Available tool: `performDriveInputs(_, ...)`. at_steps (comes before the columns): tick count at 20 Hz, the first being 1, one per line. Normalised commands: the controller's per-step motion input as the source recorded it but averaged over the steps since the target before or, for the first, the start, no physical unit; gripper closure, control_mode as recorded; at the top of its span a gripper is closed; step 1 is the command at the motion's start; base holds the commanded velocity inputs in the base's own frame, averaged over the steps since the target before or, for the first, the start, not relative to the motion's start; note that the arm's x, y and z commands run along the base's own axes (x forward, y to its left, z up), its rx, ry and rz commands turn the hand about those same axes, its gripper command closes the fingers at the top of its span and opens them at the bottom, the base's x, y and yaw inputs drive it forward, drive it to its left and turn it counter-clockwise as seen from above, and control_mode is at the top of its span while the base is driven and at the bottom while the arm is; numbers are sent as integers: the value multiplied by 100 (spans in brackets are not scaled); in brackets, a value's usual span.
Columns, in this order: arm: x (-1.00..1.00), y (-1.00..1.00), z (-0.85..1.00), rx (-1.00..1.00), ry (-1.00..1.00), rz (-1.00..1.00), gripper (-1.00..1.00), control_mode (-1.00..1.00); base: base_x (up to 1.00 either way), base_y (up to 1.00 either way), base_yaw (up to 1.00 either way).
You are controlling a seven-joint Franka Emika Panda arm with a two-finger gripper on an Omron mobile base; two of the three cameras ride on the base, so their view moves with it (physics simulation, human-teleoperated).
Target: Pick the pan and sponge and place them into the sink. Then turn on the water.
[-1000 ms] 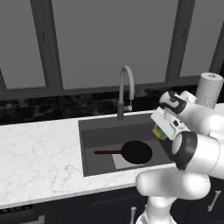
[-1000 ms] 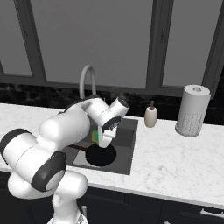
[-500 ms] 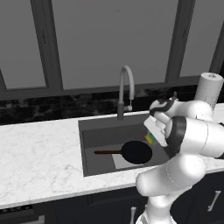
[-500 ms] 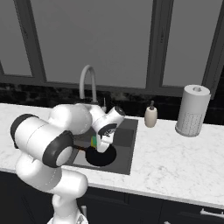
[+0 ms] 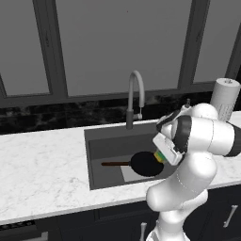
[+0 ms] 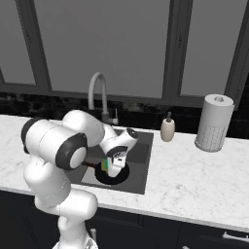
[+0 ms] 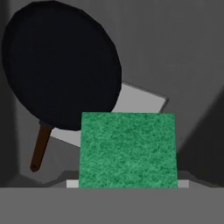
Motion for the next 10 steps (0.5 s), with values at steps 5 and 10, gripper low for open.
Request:
performDriveInputs(5,28,11,-22,0,0,0,100,-100,0,0,0)
performDriveInputs(10,34,1,-26,0,0,0,100,-100,0,0,0)
